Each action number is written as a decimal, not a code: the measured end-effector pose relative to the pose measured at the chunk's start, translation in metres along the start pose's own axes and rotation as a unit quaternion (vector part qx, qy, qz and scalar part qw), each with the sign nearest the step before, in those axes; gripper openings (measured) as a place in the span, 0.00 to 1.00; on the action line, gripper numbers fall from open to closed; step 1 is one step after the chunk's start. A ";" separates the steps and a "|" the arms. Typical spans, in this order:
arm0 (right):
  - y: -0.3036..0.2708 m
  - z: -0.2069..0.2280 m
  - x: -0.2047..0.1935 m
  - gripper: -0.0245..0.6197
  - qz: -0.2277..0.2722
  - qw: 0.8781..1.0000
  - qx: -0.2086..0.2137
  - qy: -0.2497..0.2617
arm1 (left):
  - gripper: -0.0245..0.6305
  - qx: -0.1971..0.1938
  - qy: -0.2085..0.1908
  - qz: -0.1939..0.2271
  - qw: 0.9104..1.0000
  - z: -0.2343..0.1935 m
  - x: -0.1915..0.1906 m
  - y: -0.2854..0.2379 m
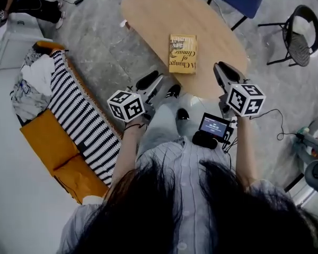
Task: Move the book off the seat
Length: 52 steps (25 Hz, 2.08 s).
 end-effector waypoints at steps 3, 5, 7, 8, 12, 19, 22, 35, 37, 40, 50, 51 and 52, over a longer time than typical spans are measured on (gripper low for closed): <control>0.019 -0.011 -0.003 0.16 0.014 1.000 0.005 0.015 | 0.23 0.005 -0.001 0.026 1.000 0.016 0.002 0.018; 0.031 -0.019 -0.006 0.15 0.024 0.999 0.009 0.024 | 0.23 0.011 -0.002 0.043 0.999 0.026 0.002 0.030; 0.040 -0.028 -0.009 0.15 0.030 0.999 0.017 0.029 | 0.23 0.020 -0.006 0.050 0.999 0.036 0.000 0.043; 0.043 -0.032 -0.011 0.15 0.031 0.999 0.022 0.033 | 0.23 0.025 -0.008 0.053 0.998 0.040 -0.002 0.049; 0.053 -0.045 -0.017 0.14 0.033 0.997 0.044 0.056 | 0.22 0.039 -0.008 0.073 0.997 0.057 -0.010 0.067; 0.070 -0.072 -0.037 0.13 0.024 0.992 0.080 0.099 | 0.20 0.077 -0.015 0.114 0.990 0.087 -0.022 0.106; 0.075 -0.084 -0.044 0.13 0.018 0.988 0.097 0.115 | 0.19 0.092 -0.023 0.124 0.988 0.099 -0.028 0.122; 0.069 -0.130 -0.054 0.12 -0.022 0.971 0.161 0.172 | 0.19 0.145 -0.028 0.134 0.980 0.133 -0.040 0.161; 0.067 -0.133 -0.059 0.12 -0.024 0.969 0.167 0.180 | 0.19 0.150 -0.028 0.135 0.979 0.133 -0.044 0.163; 0.062 -0.142 -0.065 0.12 -0.027 0.966 0.179 0.184 | 0.19 0.156 -0.032 0.134 0.978 0.133 -0.045 0.169; 0.038 -0.181 -0.086 0.12 -0.050 0.960 0.200 0.188 | 0.19 0.168 -0.034 0.130 0.977 0.122 -0.047 0.203; 0.035 -0.187 -0.088 0.12 -0.052 0.960 0.200 0.188 | 0.19 0.168 -0.032 0.131 0.976 0.119 -0.047 0.208; 0.032 -0.193 -0.090 0.12 -0.054 0.960 0.200 0.189 | 0.19 0.169 -0.031 0.132 0.976 0.116 -0.046 0.214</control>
Point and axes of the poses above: the fingertips, and each gripper's own axes: y backward along the fingers, z to its right, x out of its top, the point moved 8 cm from there along y, backward along the fingers, and after that the axes turned 11 degrees about -y, right-handed, at the moved point
